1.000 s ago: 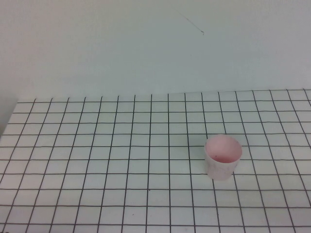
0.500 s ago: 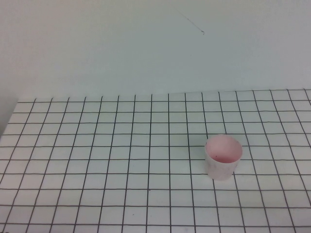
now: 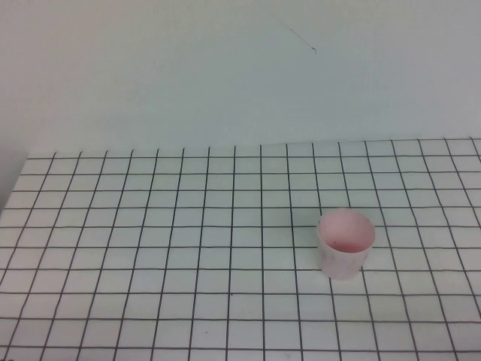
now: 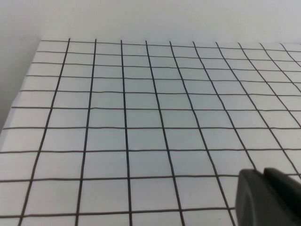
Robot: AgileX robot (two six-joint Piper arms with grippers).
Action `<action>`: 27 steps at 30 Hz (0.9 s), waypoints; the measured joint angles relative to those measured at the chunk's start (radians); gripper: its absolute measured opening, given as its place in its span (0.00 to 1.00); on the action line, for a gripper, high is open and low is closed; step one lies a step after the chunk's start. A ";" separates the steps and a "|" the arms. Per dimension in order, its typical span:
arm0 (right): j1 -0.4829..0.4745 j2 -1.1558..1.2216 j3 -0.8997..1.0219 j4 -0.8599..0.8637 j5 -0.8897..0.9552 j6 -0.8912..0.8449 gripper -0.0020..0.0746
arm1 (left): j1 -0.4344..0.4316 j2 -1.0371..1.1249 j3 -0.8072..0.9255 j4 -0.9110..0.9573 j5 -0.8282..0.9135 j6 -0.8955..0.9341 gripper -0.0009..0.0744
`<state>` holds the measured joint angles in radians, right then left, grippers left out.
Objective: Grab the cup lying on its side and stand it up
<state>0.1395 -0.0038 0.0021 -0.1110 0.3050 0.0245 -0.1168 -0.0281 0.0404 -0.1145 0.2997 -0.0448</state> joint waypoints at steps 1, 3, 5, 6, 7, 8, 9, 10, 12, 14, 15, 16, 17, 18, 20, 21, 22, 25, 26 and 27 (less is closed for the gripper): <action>0.000 0.000 0.000 0.000 0.000 0.000 0.03 | 0.000 0.000 0.000 0.000 0.000 0.000 0.01; 0.000 0.000 0.000 0.000 0.000 0.000 0.03 | 0.000 0.000 0.000 0.000 0.000 0.000 0.01; -0.002 0.000 0.000 0.000 0.000 0.000 0.03 | 0.000 0.000 0.000 0.000 0.000 0.000 0.01; -0.007 0.000 0.000 0.002 0.000 0.000 0.03 | 0.000 0.000 0.000 0.000 0.000 0.000 0.01; -0.020 0.000 0.000 0.005 0.000 0.000 0.03 | 0.000 0.000 0.000 0.000 0.000 0.000 0.01; -0.032 0.000 0.000 0.005 0.000 0.000 0.03 | 0.000 0.000 0.000 0.000 0.000 0.000 0.01; -0.044 0.000 0.000 0.005 0.000 0.000 0.03 | 0.000 0.000 0.000 0.000 0.000 0.000 0.01; -0.053 0.000 0.000 0.007 0.002 0.000 0.03 | 0.000 0.000 0.000 0.000 0.000 0.000 0.01; -0.077 0.000 0.000 0.009 0.002 0.000 0.03 | 0.000 0.000 0.000 0.000 0.000 0.000 0.01; -0.095 0.000 0.000 0.012 0.002 0.000 0.03 | 0.000 0.000 0.000 0.000 0.000 0.000 0.01; -0.100 0.000 0.000 0.014 0.002 0.000 0.03 | 0.002 0.000 0.000 0.000 0.000 0.000 0.01; -0.102 0.000 0.000 0.014 0.004 0.000 0.03 | 0.000 0.000 0.000 0.000 0.000 0.000 0.01; -0.102 0.000 0.000 0.014 0.004 0.000 0.03 | 0.000 0.000 0.000 0.000 0.000 0.000 0.01; -0.102 0.000 0.000 0.014 0.004 0.000 0.03 | 0.000 0.000 0.000 0.000 0.000 0.000 0.01; -0.104 0.000 0.000 0.014 0.004 0.000 0.03 | 0.000 0.000 0.000 0.000 0.000 0.000 0.01; -0.107 0.000 0.000 0.014 0.004 0.000 0.03 | 0.000 0.000 0.000 0.000 0.000 0.000 0.01; -0.114 0.000 0.000 0.014 0.004 0.000 0.03 | 0.000 0.000 0.000 0.000 0.000 0.000 0.01; -0.136 0.000 0.000 0.014 0.004 0.000 0.03 | 0.000 0.000 0.000 0.000 0.000 0.000 0.01; -0.140 0.000 0.000 0.014 0.004 0.000 0.03 | 0.000 0.000 0.000 0.000 0.000 0.000 0.01; -0.140 0.000 0.000 0.014 0.004 0.000 0.03 | 0.000 0.000 0.000 0.000 0.000 0.000 0.01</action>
<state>-0.0009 -0.0038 0.0021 -0.0965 0.3090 0.0245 -0.1171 -0.0284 0.0404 -0.1145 0.2997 -0.0448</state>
